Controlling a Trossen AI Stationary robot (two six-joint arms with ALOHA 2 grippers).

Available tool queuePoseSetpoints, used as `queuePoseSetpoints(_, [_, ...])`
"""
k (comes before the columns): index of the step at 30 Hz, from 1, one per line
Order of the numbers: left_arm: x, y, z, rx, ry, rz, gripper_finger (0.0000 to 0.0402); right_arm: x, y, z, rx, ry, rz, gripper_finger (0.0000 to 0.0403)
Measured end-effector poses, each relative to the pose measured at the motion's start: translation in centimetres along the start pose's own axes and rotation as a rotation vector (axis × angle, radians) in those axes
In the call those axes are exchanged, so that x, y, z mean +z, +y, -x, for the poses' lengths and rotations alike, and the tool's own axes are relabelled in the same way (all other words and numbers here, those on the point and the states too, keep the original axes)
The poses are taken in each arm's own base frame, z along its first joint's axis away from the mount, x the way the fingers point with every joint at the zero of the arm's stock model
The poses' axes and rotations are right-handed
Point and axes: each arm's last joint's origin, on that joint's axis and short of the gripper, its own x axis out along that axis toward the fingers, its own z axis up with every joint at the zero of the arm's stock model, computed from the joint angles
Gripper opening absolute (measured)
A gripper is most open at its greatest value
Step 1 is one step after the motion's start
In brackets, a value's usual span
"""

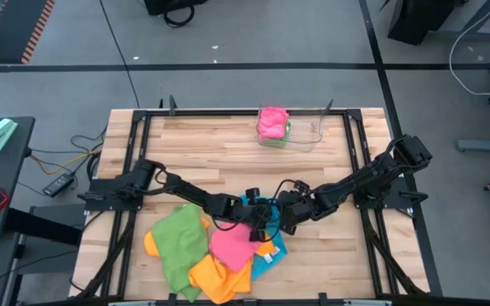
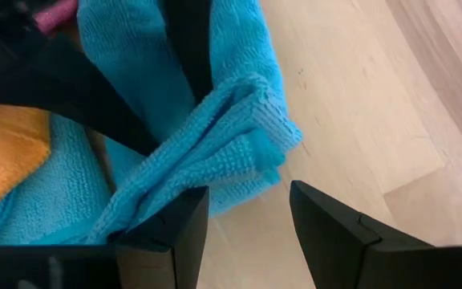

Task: Fold microfiber towels
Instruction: Fold the top blue towel

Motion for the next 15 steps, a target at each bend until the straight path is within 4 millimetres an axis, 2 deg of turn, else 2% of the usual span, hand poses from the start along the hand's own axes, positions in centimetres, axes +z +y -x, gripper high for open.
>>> queuePoseSetpoints(7, [-0.2, -0.1, -0.2, 0.003, 0.01, -0.003, 0.0162, -1.1, 0.4, 0.3, -0.004, 0.017, 0.011, 0.0186])
queuePoseSetpoints(13, [-0.3, -0.1, -0.2, 0.003, 0.014, -0.007, 0.0162, -3.4, 0.3, -0.9, 0.041, -0.008, 0.005, 0.0186])
queuePoseSetpoints(15, [-0.3, -0.1, -0.3, 0.003, 0.015, -0.007, 0.0162, -4.4, 0.3, -1.1, 0.061, -0.017, 0.053, 0.0186])
